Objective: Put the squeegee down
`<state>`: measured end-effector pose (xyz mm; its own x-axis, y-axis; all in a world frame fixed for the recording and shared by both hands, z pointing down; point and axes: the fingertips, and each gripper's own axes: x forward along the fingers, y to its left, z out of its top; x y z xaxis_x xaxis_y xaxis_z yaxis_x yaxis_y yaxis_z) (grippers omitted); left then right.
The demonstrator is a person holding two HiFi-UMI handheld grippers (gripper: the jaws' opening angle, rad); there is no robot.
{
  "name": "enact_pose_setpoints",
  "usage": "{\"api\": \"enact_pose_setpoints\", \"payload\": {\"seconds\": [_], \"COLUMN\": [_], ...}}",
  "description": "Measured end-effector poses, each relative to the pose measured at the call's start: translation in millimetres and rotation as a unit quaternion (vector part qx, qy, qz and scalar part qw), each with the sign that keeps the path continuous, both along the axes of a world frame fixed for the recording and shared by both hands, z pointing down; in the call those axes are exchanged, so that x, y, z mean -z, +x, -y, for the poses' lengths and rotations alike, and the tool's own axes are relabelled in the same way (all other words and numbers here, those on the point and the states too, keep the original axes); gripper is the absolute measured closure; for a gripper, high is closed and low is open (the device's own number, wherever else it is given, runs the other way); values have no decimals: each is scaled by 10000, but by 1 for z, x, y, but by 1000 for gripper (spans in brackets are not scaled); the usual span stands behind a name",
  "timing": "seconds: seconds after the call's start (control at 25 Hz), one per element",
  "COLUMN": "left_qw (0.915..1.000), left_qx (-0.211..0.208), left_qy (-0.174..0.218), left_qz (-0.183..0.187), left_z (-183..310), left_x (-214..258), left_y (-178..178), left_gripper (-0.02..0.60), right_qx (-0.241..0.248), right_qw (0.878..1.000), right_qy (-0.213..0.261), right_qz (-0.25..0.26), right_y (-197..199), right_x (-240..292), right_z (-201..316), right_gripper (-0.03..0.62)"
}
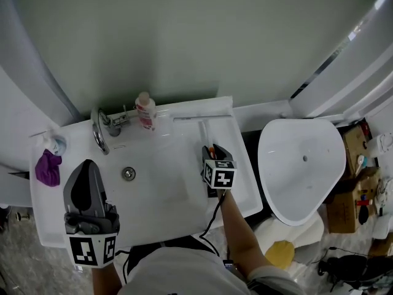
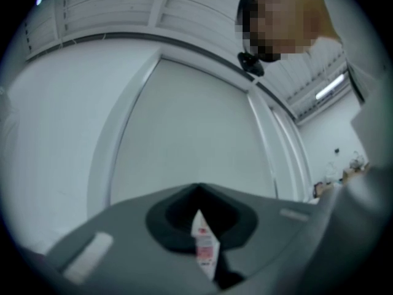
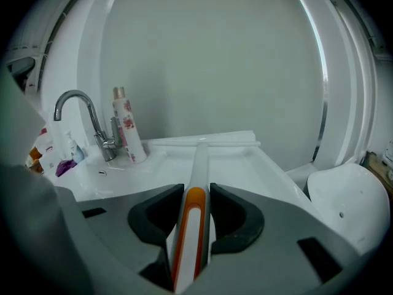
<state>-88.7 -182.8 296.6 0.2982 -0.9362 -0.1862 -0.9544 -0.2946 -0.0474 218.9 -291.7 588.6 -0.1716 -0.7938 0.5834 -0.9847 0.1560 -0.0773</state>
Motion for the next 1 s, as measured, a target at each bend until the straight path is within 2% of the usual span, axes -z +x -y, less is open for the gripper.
{"api": "enact_pose_setpoints", "payload": {"seconds": [0.44,1.0], "left_qw": [9992,9986], "left_qx": [373,483], "left_qy": [-70,-106], "left_qz": [91,166], "left_z": [-6,-10], "left_x": [-3,-5], "left_y": [-16,-26], "left_gripper": [574,572], "right_qx": [52,150], "right_qw": [9989,9959], "right_qy": [-424,-697], "right_qz": [-185,-562], "right_y": [3,-1], "right_x": [-32,-47], "right_z": [15,21], "right_gripper": [465,462]}}
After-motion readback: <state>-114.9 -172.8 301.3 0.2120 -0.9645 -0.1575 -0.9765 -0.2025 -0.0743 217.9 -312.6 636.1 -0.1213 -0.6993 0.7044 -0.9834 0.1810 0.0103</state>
